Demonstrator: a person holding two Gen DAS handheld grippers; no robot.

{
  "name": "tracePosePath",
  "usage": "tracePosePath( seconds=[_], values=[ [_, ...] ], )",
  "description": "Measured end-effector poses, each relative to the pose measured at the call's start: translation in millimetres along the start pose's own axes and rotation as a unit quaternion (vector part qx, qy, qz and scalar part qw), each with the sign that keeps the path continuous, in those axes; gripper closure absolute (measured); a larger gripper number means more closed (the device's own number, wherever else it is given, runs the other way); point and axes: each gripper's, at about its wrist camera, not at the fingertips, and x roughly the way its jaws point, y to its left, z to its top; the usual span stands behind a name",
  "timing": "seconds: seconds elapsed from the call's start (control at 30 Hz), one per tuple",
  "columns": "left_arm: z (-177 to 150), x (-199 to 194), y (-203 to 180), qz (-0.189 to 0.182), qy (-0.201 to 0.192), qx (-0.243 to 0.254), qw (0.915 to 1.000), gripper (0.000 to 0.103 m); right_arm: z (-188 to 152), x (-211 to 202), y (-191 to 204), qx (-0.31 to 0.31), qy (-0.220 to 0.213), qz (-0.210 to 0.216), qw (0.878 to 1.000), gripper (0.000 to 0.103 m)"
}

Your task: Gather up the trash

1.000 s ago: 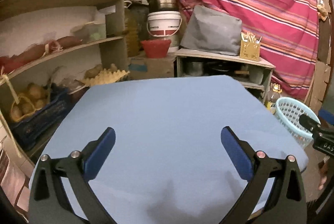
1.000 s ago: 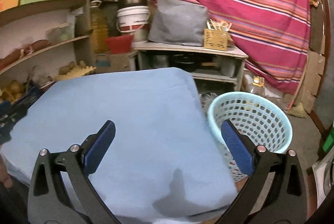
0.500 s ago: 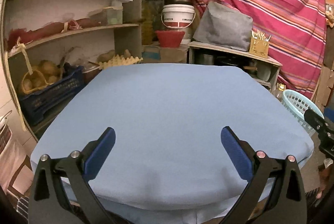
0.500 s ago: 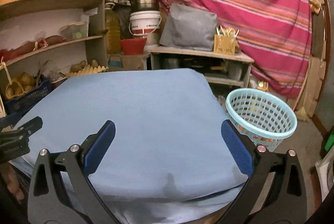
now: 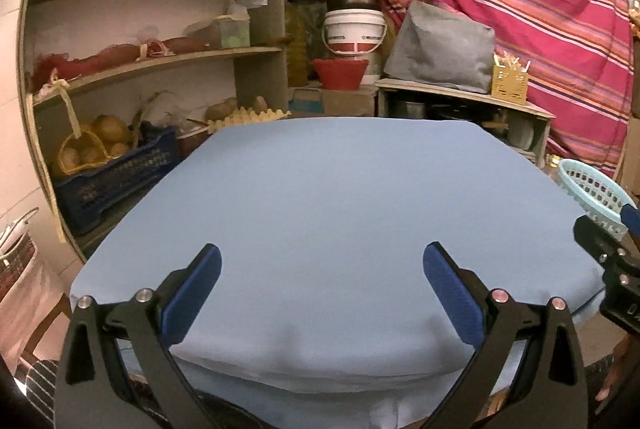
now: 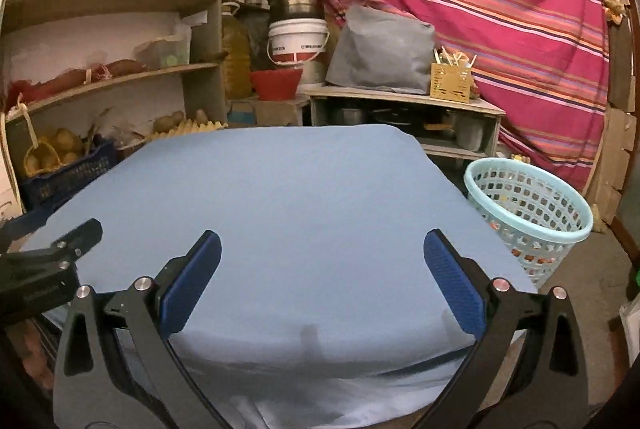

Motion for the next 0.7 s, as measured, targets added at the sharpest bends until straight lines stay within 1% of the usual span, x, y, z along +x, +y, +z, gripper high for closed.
tracePosePath(
  seconds=[0.13,0.23,0.47,0.7],
  values=[
    [-3.7,1.1,0.9,0.014,-0.002,0.000,0.9999,0.004,-1.8,0.5,7.4,-0.008,-0.011,-0.006,1.000,0.004],
    [-6.0,2.3,0.2,0.021,-0.003,0.007,0.9998,0.004,-2.6,3.5,10.9,-0.010,-0.009,-0.004,1.000,0.004],
    [-8.6,0.0,-3.6,0.006,-0.006,0.009,0.9999,0.004,-4.2,2.3,16.7,-0.018,-0.014,-0.011,1.000,0.004],
    [-8.1,-3.0,-7.7,-0.001,-0.012,0.018,0.9998,0.004,-4.6,-1.1,14.9,-0.019,-0.022,-0.016,0.999,0.004]
  ],
)
